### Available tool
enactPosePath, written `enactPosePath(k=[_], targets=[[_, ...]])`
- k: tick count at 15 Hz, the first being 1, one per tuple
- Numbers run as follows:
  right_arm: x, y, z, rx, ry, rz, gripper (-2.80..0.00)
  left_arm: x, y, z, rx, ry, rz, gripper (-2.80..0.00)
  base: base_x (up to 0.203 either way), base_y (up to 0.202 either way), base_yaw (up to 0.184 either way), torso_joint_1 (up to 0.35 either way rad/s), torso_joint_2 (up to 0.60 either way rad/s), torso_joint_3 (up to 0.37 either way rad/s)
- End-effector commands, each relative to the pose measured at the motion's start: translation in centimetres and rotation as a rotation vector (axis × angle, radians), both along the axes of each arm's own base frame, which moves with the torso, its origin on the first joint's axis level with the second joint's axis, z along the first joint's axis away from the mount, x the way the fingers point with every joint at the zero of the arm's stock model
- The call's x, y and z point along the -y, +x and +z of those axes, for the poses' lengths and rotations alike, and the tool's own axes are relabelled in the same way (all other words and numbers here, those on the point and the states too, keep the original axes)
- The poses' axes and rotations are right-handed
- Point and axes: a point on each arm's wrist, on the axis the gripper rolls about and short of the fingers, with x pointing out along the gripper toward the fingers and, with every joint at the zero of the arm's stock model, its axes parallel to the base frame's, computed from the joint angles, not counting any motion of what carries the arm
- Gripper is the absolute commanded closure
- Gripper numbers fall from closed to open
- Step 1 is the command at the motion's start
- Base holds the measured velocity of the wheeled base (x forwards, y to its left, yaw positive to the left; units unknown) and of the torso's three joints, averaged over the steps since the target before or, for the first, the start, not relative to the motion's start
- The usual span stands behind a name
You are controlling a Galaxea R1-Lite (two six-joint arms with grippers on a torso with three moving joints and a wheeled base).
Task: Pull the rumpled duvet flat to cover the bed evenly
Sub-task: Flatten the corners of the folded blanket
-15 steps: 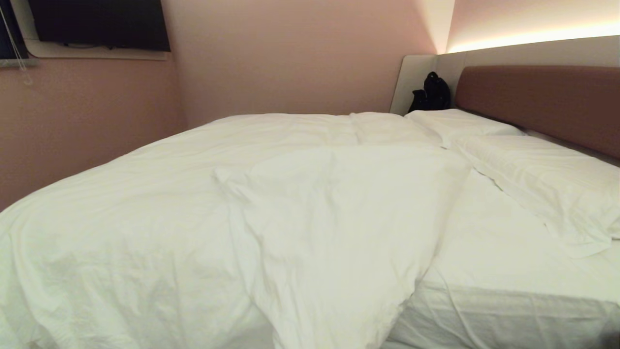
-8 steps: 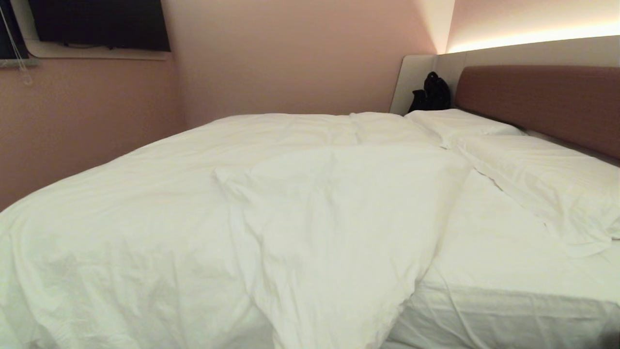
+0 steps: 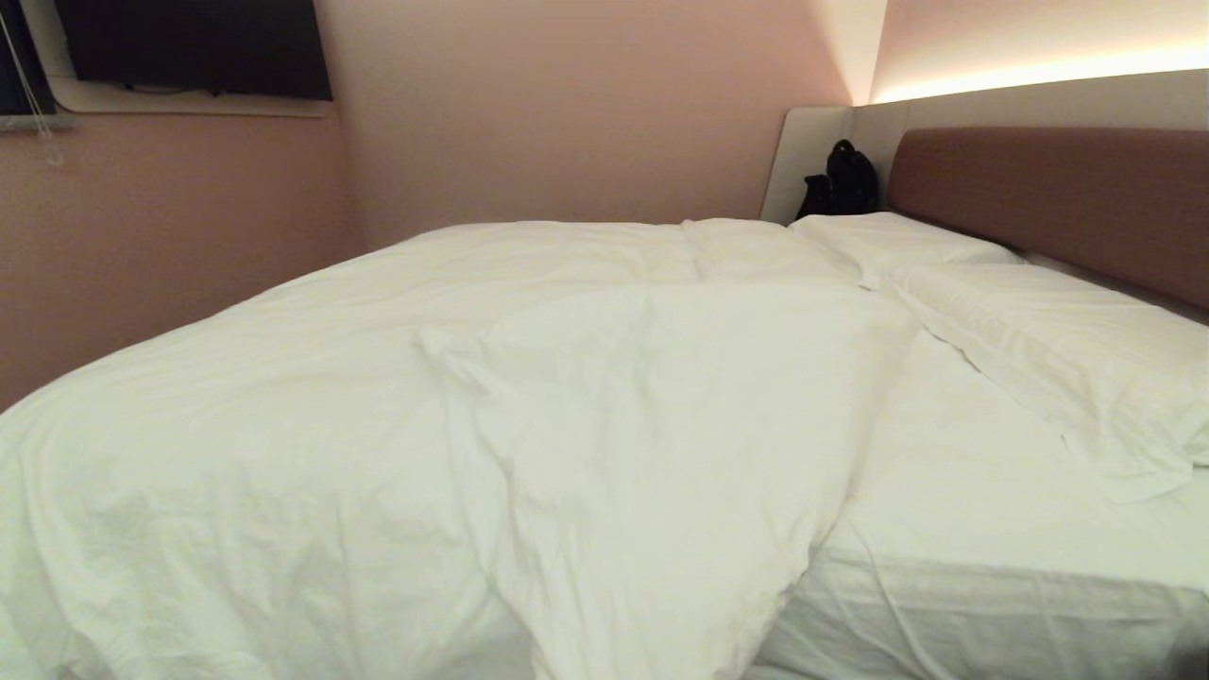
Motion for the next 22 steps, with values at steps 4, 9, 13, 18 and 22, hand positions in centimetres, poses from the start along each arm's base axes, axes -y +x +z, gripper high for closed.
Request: enactPosePath(k=[4, 9, 13, 18, 22], targets=[[0.00, 0.00, 0.00, 0.000, 0.000, 0.001, 0.00, 0.00, -0.01, 0.03, 0.001, 0.000, 0.001, 0.00, 0.000, 0.000, 0.000, 0.000, 0.00, 0.000], [0.00, 0.00, 0.00, 0.000, 0.000, 0.001, 0.00, 0.00, -0.01, 0.02, 0.001, 0.000, 0.000, 0.00, 0.000, 0.000, 0.000, 0.000, 0.00, 0.000], [0.00, 0.00, 0.00, 0.000, 0.000, 0.001, 0.00, 0.00, -0.01, 0.01, 0.000, 0.000, 0.000, 0.00, 0.000, 0.000, 0.000, 0.000, 0.00, 0.000], [0.00, 0.00, 0.00, 0.000, 0.000, 0.001, 0.00, 0.00, 0.00, 0.00, 0.001, 0.000, 0.000, 0.00, 0.000, 0.000, 0.000, 0.000, 0.00, 0.000], [0.00, 0.00, 0.00, 0.000, 0.000, 0.001, 0.00, 0.00, 0.01, 0.05, 0.009, 0.002, 0.000, 0.00, 0.000, 0.000, 0.000, 0.000, 0.00, 0.000]])
